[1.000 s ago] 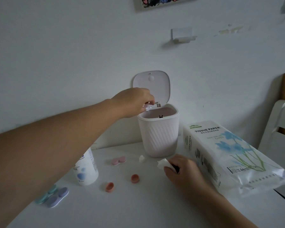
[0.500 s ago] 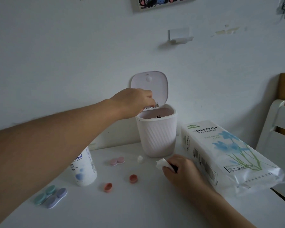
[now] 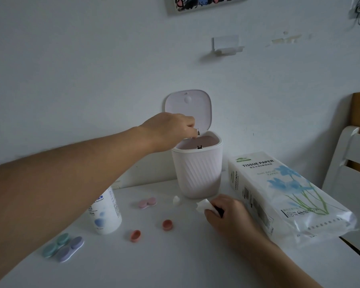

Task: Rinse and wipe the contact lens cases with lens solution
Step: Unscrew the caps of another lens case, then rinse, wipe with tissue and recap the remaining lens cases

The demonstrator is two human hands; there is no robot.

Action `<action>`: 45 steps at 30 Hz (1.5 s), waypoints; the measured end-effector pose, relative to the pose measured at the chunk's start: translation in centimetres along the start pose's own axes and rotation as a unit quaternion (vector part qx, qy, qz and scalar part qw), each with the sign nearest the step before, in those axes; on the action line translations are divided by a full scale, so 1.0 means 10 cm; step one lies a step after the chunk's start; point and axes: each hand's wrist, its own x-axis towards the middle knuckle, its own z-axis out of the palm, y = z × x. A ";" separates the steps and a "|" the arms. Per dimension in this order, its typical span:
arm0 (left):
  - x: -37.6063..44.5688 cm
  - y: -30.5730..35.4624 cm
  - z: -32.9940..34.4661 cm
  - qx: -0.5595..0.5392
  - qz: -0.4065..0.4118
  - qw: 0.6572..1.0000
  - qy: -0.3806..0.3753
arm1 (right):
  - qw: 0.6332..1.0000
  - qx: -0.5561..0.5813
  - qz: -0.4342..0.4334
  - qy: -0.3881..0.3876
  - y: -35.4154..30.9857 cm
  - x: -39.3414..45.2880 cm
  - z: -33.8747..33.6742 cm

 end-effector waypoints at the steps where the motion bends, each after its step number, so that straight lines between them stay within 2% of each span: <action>1: 0.00 -0.01 -0.01 -0.002 -0.006 1.000 0.005 | 1.000 0.004 0.000 0.000 0.00 0.00 0.00; 7: 0.00 0.04 0.02 0.006 0.006 1.000 -0.005 | 1.000 0.006 -0.003 0.004 -0.02 -0.01 -0.01; 13: 0.01 0.01 -0.04 -0.012 -0.019 1.000 0.012 | 1.000 0.011 -0.005 0.004 -0.02 -0.01 -0.01; 18: -0.01 0.07 0.01 -0.002 -0.004 1.000 -0.026 | 1.000 0.005 0.003 -0.002 0.00 -0.01 0.00; 22: -0.01 0.03 -0.06 -0.036 -0.047 0.998 0.008 | 1.000 0.003 0.005 0.000 0.00 -0.01 0.00; 26: -0.02 0.06 -0.06 -0.016 -0.038 0.999 -0.031 | 1.000 0.006 0.012 -0.007 0.01 -0.01 0.00; 30: -0.06 0.04 -0.03 -0.043 -0.065 0.997 0.001 | 1.000 0.005 0.017 -0.005 0.01 -0.02 0.00; 33: -0.15 0.06 -0.03 -0.092 -0.115 0.988 0.036 | 1.000 0.006 0.019 -0.004 0.00 -0.01 -0.01; 38: -0.43 0.18 -0.08 -0.231 -0.243 0.928 0.163 | 1.000 0.008 0.020 0.013 -0.04 0.00 -0.04; 42: -0.91 0.50 -0.10 -0.352 -0.298 0.850 0.253 | 0.999 0.003 0.025 0.033 -0.09 -0.01 -0.09; 45: -1.34 0.83 -0.02 -0.457 -0.339 0.783 0.253 | 0.998 0.016 0.036 0.050 -0.19 -0.02 -0.13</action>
